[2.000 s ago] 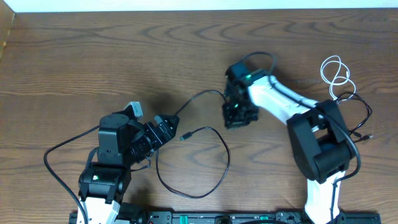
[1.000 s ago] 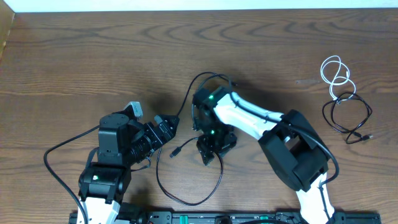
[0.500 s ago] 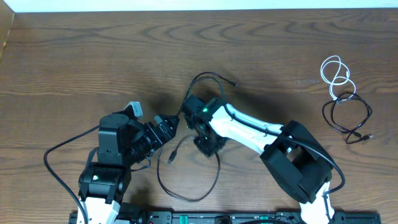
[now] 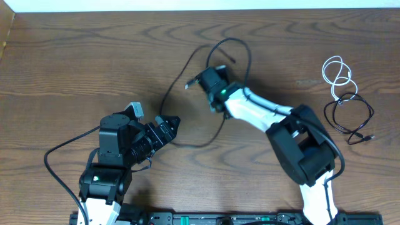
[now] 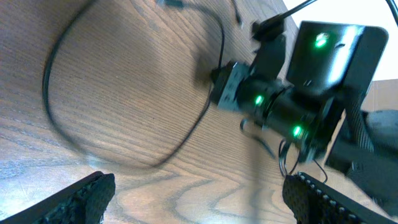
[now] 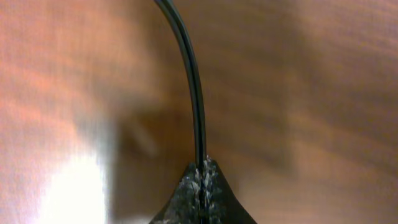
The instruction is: Untangle cables
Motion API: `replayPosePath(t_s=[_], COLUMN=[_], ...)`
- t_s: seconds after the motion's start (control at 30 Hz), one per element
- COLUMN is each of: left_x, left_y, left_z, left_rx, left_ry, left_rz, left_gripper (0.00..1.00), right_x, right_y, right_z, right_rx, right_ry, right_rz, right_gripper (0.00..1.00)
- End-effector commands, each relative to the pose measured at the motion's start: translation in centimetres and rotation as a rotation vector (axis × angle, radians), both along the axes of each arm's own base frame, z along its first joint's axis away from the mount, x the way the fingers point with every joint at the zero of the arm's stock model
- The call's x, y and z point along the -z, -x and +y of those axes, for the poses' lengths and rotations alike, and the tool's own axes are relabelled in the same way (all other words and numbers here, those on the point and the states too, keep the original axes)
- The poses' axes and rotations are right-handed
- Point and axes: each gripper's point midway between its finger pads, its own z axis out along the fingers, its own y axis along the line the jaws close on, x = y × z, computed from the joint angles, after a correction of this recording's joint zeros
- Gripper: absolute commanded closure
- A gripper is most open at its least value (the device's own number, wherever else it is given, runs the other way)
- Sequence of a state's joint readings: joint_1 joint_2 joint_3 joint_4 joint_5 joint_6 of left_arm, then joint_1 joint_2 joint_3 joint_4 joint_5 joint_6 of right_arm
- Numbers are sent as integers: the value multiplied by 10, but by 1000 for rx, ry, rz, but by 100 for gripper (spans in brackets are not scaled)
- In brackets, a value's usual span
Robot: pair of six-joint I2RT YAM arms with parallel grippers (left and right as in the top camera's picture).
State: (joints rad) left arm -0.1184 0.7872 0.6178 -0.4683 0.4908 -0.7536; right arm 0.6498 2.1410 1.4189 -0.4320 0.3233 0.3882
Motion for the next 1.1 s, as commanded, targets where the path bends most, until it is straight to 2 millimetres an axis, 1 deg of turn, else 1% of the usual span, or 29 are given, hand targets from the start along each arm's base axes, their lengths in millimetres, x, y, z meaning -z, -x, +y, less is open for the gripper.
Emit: replayPosePath(t_s=[0.0,0.1,0.13,0.23,0.27,0.3,0.33,0.37,0.43,0.47,0.5,0.57,0.63,0.7,0.73,0.77,0.8,0.83,0.87,0.9,0.93,0.97,1.0,1.03,1.07], left_x=[-8,-8,-8,-8,-8,-8,-8,-8,-8,-12,-20,-33,-38,-38,-37,-36,-31,-27,-27,-25,-20,-12,-2,10,21], left_y=[-3,-3,-3,-3,-3,-3,-3,-3,-3,-7,-17,-28,-30,-30,-31,-31,-28,-26,-29,-30,-31,-31,-30,-30,-30], left_z=[2,2,2,2,2,2,2,2,2,4,8,9,8,8,8,8,8,8,11,13,16,19,25,33,40], left_rx=[1,1,1,1,1,1,1,1,1,-23,-70,-95,-94,-95,-95,-94,-93,-92,-102,-102,-94,-98,-125,-160,-188], left_ry=[-17,-17,-17,-17,-17,-17,-17,-17,-17,-5,8,28,31,30,29,29,26,25,10,-17,-57,-90,-118,-151,-184], left_rz=[-32,-32,-32,-32,-32,-32,-32,-32,-32,-42,-80,-139,-164,-160,-158,-155,-130,-112,-123,-128,-129,-108,-67,-23,19], left_gripper=[8,8,8,8,8,8,8,8,8,8,8,8,8,8,8,8,8,2,2,18,27,30,25,2,2], right_x=[41,39,39,39,39,39,39,39,39,37,32,16,-4,-20,-25,-27,-28,-27,-25,-23,-20,-19,-18,-17,-16], right_y=[16,9,8,7,7,7,8,10,14,16,17,17,14,12,11,10,10,10,10,10,10,9,8,8,8], right_z=[10,12,11,11,10,10,10,12,20,24,29,36,39,33,28,22,18,13,7,1,-5,-12,-16,-20,-22], right_rx=[25,77,85,83,78,66,53,35,-7,-22,-42,-94,-133,-124,-112,-96,-85,-67,-47,-29,-15,0,10,18,25], right_ry=[-166,-220,-217,-212,-206,-199,-196,-200,-227,-248,-279,-342,-392,-409,-411,-410,-408,-406,-404,-400,-396,-392,-390,-388,-388], right_rz=[155,143,137,131,129,129,131,141,166,178,190,198,189,180,180,184,190,199,211,222,231,239,243,246,249], right_gripper=[99,97,94,55,48,27,15,12,12,14,15,17,17,14,11,9,6,5,1,1,1,1,1,1,1])
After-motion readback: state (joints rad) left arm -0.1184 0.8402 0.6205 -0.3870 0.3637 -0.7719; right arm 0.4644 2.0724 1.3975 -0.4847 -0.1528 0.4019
